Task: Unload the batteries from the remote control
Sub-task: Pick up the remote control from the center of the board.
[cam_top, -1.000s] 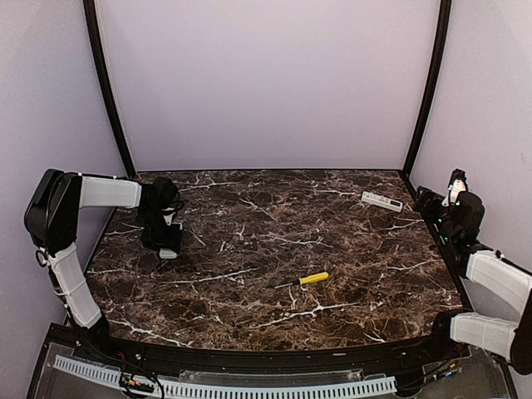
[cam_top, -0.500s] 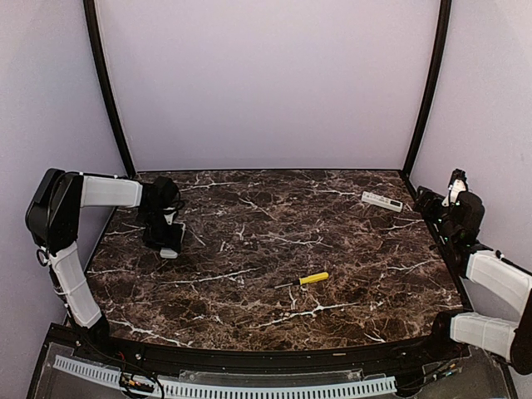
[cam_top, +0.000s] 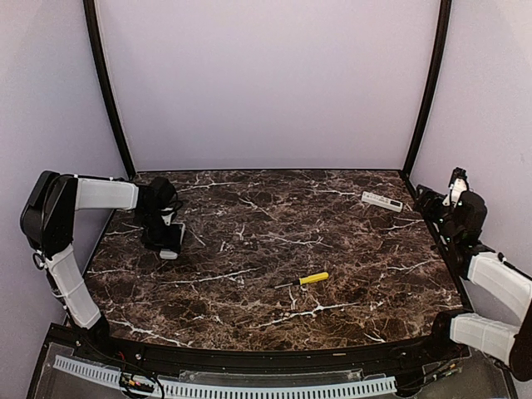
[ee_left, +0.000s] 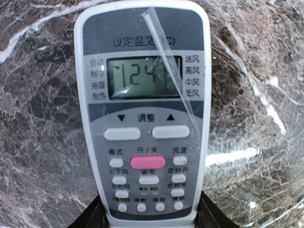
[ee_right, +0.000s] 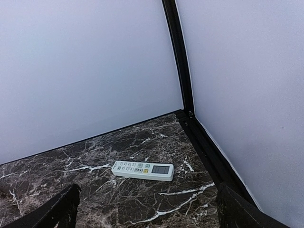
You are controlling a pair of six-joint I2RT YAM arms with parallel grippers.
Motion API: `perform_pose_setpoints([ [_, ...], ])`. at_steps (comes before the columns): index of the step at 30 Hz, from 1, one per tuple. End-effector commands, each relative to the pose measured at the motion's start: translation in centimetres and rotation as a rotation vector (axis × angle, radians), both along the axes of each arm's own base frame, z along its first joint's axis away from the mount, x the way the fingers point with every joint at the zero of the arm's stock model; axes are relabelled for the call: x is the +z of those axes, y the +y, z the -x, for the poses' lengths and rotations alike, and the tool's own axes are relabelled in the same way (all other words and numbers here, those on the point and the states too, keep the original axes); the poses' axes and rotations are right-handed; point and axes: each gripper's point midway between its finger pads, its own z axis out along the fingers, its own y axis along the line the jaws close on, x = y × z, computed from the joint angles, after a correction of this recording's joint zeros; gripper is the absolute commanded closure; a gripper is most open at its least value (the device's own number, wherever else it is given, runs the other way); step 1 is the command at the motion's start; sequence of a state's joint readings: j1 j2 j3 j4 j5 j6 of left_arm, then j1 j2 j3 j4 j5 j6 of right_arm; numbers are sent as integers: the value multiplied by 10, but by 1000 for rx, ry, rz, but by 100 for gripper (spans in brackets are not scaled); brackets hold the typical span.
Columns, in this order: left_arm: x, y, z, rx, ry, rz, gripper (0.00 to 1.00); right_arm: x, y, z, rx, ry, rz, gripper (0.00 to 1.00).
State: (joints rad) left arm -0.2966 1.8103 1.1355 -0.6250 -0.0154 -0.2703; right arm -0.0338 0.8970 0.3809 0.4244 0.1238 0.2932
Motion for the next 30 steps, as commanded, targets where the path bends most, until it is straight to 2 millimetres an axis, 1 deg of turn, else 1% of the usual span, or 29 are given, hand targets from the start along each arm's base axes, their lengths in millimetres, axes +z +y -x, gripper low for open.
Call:
perform_pose_setpoints([
  [1,38,-12,2,-1,-112,111,55,38,19,2,112,-86,-15,2],
  [2,45,-21,-1,-33,-141,164,55,44,25,3,151,-91,-15,2],
  [3,58,-27,0,-54,-180,202,55,51,35,5,204,-99,-13,2],
  [6,89,-53,-2,-141,-279,353,56,73,58,13,339,-124,-12,2],
  [7,100,-59,0,-163,-308,384,56,81,67,18,388,-132,-16,2],
  [9,124,-84,6,-235,-348,507,57,96,90,27,520,-131,-32,2],
  [10,135,-91,10,-255,-370,543,57,101,101,32,581,-124,-45,2],
  [11,153,-107,15,-300,-401,619,57,105,111,36,635,-117,-61,2],
  [12,160,-116,20,-321,-412,657,58,110,129,43,720,-111,-78,2],
  [13,180,-133,27,-371,-448,729,58,116,145,50,797,-108,-94,2],
  [14,188,-142,32,-399,-459,763,58,120,159,56,870,-102,-113,1],
  [15,205,-158,42,-452,-483,828,58,125,175,65,950,-103,-131,1],
  [16,218,-167,47,-492,-504,874,58,128,189,73,1021,-98,-153,1],
  [17,231,-176,56,-513,-510,911,58,133,202,81,1080,-97,-169,1],
  [18,242,-182,60,-537,-531,947,58,135,216,88,1133,-90,-183,1],
  [19,253,-186,69,-545,-536,982,58,138,229,95,1177,-88,-191,1],
  [20,263,-190,74,-549,-545,1025,58,141,240,100,1210,-84,-201,1],
  [21,271,-193,82,-570,-559,1057,58,143,251,105,1245,-80,-213,1],
  [22,283,-197,87,-585,-571,1107,58,145,261,108,1270,-76,-226,1],
  [25,299,-208,109,-641,-567,1163,58,151,292,118,1358,-69,-278,1],
  [26,301,-211,112,-651,-564,1169,58,149,307,122,1397,-50,-298,1],
  [27,304,-217,120,-674,-555,1181,58,151,318,124,1425,-46,-306,1],
  [30,311,-227,132,-710,-550,1209,58,158,351,135,1512,-48,-325,2],
])
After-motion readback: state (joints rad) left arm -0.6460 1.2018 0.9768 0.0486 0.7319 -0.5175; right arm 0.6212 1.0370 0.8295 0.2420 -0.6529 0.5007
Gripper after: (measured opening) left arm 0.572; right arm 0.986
